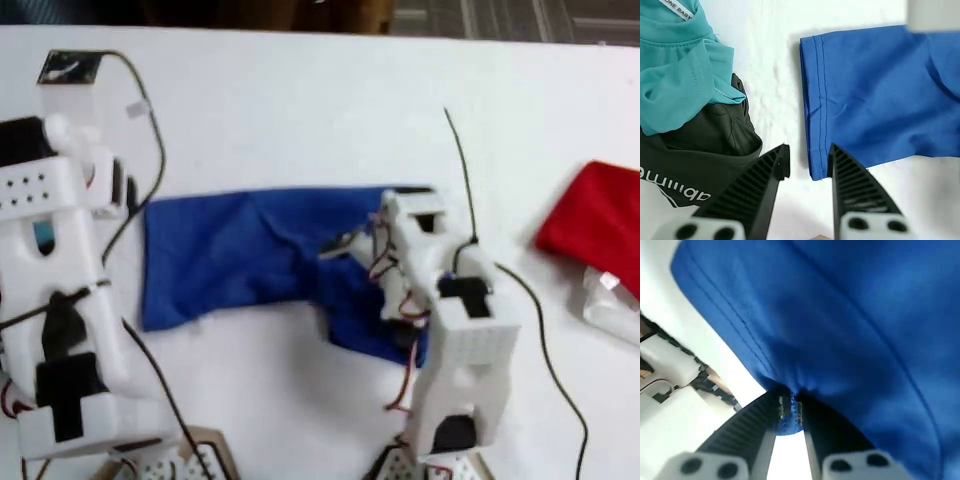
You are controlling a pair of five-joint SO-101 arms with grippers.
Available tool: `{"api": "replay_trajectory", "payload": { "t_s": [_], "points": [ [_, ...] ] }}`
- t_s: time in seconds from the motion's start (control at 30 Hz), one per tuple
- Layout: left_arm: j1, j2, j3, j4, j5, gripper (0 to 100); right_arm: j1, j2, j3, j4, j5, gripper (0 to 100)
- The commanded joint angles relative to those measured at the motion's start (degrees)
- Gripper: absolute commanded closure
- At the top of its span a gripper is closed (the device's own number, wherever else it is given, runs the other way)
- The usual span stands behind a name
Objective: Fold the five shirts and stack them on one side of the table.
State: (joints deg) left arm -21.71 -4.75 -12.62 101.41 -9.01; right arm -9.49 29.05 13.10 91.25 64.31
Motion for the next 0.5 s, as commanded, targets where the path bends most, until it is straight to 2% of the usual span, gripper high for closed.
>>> {"api": "replay_trajectory", "payload": {
  "t_s": [0.0,0.47],
  "points": [
    [-0.1,-2.6,-2.2,0.6,-0.4,85,0.6,-3.7,-5.7,1.6,-0.8,97.9],
    [-0.1,-2.6,-2.2,0.6,-0.4,85,1.1,-7.9,-15.3,4.8,-0.8,98.0]
  ]
}}
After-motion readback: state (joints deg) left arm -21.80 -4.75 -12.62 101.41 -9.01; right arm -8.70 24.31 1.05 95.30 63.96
